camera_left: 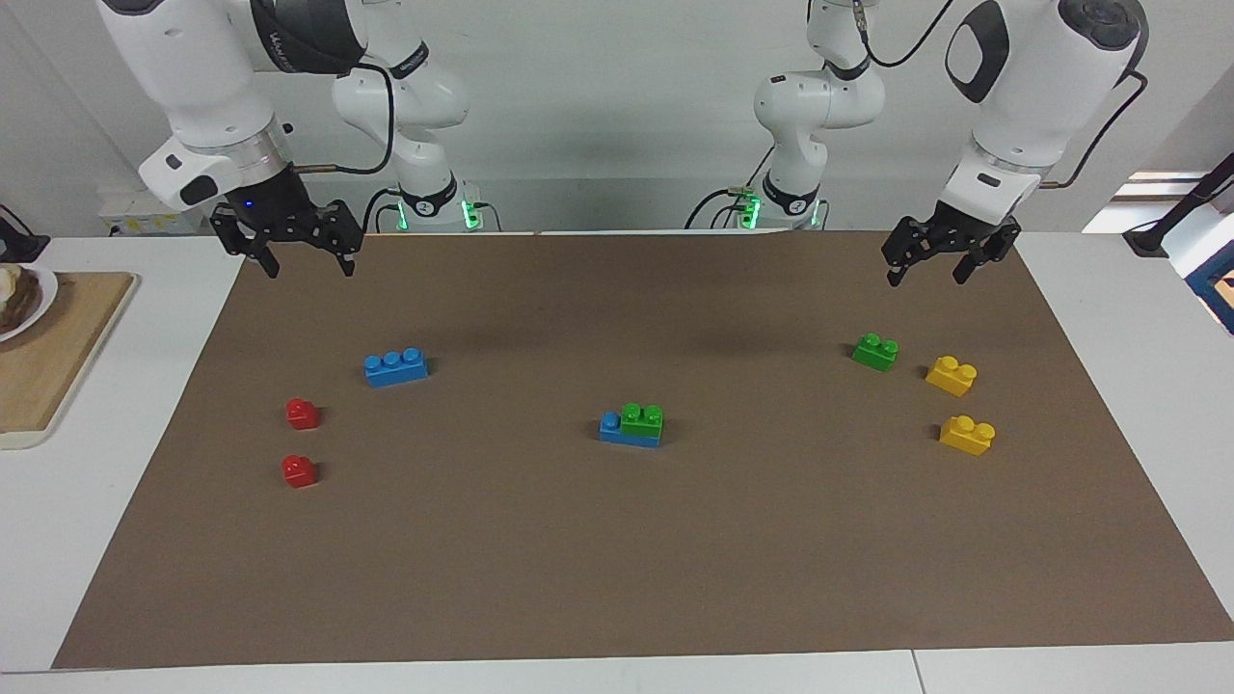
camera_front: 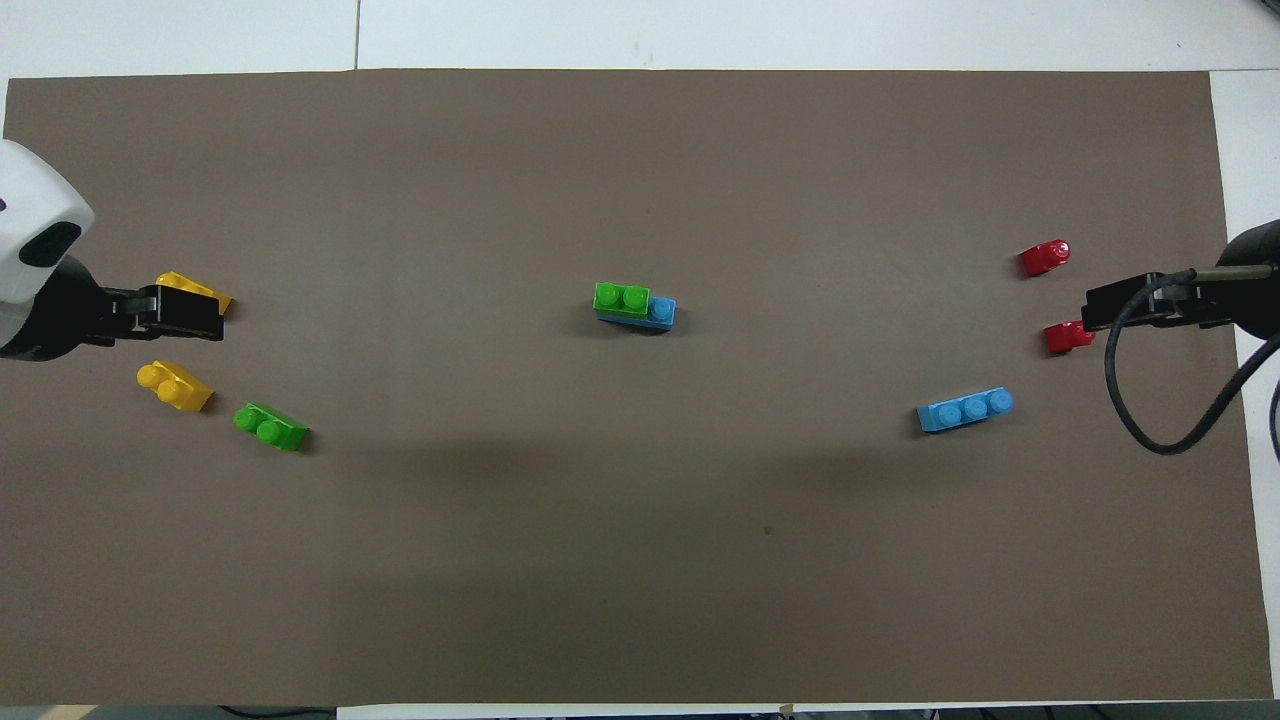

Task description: Remove green block with left arm and hold with right

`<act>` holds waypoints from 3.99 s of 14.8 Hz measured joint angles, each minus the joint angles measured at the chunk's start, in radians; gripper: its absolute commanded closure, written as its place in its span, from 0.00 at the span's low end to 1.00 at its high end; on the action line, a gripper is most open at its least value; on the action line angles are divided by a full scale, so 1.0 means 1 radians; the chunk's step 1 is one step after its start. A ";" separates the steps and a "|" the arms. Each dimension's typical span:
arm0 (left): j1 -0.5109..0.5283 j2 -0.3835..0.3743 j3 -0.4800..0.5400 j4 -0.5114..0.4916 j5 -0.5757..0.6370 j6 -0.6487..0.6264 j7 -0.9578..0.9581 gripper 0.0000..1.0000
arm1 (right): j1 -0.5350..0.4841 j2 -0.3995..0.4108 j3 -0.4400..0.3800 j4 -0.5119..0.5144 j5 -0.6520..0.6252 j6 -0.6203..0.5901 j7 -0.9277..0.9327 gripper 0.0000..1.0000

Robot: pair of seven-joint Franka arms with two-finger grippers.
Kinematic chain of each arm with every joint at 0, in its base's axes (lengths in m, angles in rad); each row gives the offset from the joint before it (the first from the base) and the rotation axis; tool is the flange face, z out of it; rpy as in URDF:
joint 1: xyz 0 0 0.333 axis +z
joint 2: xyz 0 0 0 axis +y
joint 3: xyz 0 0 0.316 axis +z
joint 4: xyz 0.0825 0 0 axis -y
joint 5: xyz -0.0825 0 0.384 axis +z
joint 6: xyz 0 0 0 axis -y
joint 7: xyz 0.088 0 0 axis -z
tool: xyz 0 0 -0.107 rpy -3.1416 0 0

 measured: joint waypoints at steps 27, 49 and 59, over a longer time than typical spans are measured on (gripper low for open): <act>0.000 0.000 -0.005 -0.001 0.000 -0.001 -0.059 0.00 | -0.024 0.121 0.000 -0.064 0.461 0.104 1.047 0.02; -0.425 0.201 -0.032 -0.039 0.012 0.345 -1.830 0.00 | 0.272 0.472 0.042 -0.069 0.739 0.561 1.359 0.02; -0.492 0.575 -0.030 0.258 0.115 0.379 -2.136 0.00 | 0.323 0.521 0.042 -0.069 0.779 0.666 1.429 0.03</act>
